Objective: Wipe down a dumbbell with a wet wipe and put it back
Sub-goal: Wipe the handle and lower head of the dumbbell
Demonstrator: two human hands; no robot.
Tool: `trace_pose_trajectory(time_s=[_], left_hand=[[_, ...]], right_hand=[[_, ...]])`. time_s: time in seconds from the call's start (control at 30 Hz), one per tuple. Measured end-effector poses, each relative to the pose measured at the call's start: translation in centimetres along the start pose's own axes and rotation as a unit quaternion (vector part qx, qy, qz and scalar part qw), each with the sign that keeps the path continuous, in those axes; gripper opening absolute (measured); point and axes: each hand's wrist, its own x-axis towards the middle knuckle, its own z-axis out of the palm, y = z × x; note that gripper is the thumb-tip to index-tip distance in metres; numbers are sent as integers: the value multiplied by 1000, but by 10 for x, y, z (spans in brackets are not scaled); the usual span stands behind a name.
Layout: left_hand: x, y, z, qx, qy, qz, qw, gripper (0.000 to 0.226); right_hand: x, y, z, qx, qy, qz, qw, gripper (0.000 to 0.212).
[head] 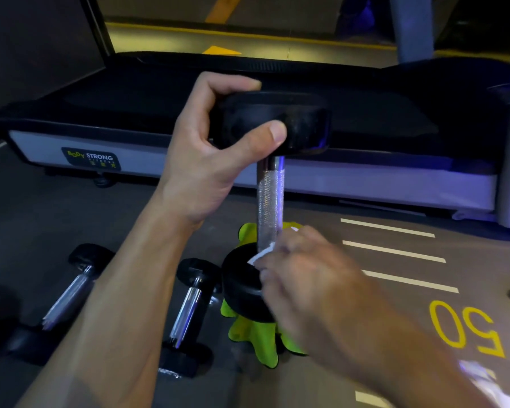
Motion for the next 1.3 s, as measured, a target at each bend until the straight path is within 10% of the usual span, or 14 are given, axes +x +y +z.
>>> trace_pose_trajectory(time_s=[0.17,0.47,0.7,1.3], left_hand=[[0,1,1,16,-9,0,1000,46],[-1,-1,-6,4,21,-16,1000,40],[-2,0,-5,2,16,-9,1000,40],[-3,-1,-6,2,19,-9,1000,41]], right_hand=[[-1,-29,24,-54,64,13,996,47],[9,48,18,306,135,-36,942,19],[47,24,22,401,393,8,828,19],[27,40,23,462,276,37,842,12]])
